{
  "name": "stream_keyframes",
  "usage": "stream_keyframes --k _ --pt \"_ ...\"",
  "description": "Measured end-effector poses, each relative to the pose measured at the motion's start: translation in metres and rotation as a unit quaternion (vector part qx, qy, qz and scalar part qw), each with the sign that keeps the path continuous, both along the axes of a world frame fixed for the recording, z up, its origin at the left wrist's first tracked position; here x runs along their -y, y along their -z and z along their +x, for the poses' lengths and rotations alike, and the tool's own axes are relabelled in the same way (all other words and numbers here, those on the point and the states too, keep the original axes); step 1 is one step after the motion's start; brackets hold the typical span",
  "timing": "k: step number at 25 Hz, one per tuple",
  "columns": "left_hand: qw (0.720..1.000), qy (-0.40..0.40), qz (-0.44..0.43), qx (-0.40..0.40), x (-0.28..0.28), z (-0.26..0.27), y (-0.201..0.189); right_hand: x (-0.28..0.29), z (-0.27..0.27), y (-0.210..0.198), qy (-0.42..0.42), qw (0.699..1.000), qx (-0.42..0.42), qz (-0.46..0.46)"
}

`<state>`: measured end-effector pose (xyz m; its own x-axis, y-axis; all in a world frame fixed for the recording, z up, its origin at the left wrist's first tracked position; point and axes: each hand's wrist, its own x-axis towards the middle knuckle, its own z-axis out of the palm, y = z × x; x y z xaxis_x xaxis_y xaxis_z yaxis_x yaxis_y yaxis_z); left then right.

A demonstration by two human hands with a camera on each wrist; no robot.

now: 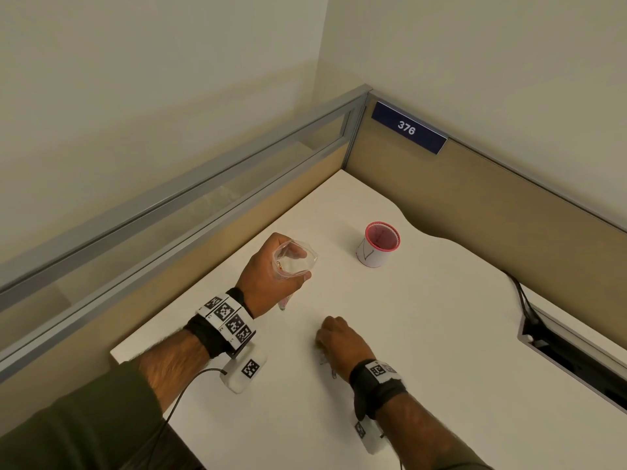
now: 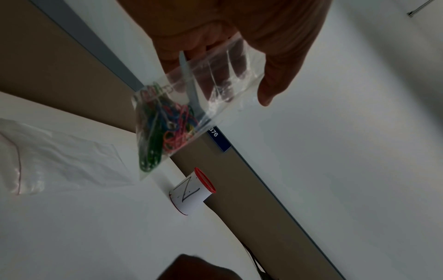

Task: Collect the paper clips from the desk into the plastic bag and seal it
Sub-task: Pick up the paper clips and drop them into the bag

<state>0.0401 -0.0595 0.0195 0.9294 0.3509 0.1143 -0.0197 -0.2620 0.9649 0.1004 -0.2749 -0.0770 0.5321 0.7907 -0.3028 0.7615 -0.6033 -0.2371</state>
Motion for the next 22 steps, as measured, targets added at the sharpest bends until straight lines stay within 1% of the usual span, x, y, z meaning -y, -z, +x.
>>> stream_keyframes --k 2,4,5,6,8,10,16,19,22 --pt "1.0 0.002 -0.006 0.002 -0.002 -0.001 0.0 0.018 0.009 -0.005 0.057 0.998 -0.009 0.018" --pt "1.0 0.001 -0.007 0.003 -0.003 -0.001 0.001 0.034 0.017 -0.014 0.145 0.988 -0.026 0.051" --pt "1.0 0.0 -0.007 0.003 -0.003 -0.002 0.001 0.041 0.019 -0.018 0.172 0.983 -0.042 0.052" --pt "1.0 -0.001 -0.006 0.003 -0.002 -0.003 0.001 0.045 0.019 -0.02 0.181 0.981 -0.062 0.036" --pt "1.0 0.0 -0.004 0.006 0.002 -0.004 0.002 0.047 0.014 -0.022 0.168 0.982 -0.089 -0.011" --pt "1.0 0.002 -0.003 0.007 0.005 -0.005 0.002 0.04 0.006 -0.018 0.142 0.985 -0.088 -0.034" --pt "1.0 0.001 0.01 -0.003 0.006 -0.004 -0.001 0.019 -0.001 -0.005 0.106 0.994 -0.016 -0.024" --pt "1.0 -0.003 0.008 0.0 0.007 -0.003 -0.003 0.014 0.003 -0.003 0.112 0.993 -0.001 -0.037" --pt "1.0 -0.001 0.011 0.0 0.01 -0.001 -0.005 0.01 0.011 -0.002 0.136 0.99 -0.006 -0.042"
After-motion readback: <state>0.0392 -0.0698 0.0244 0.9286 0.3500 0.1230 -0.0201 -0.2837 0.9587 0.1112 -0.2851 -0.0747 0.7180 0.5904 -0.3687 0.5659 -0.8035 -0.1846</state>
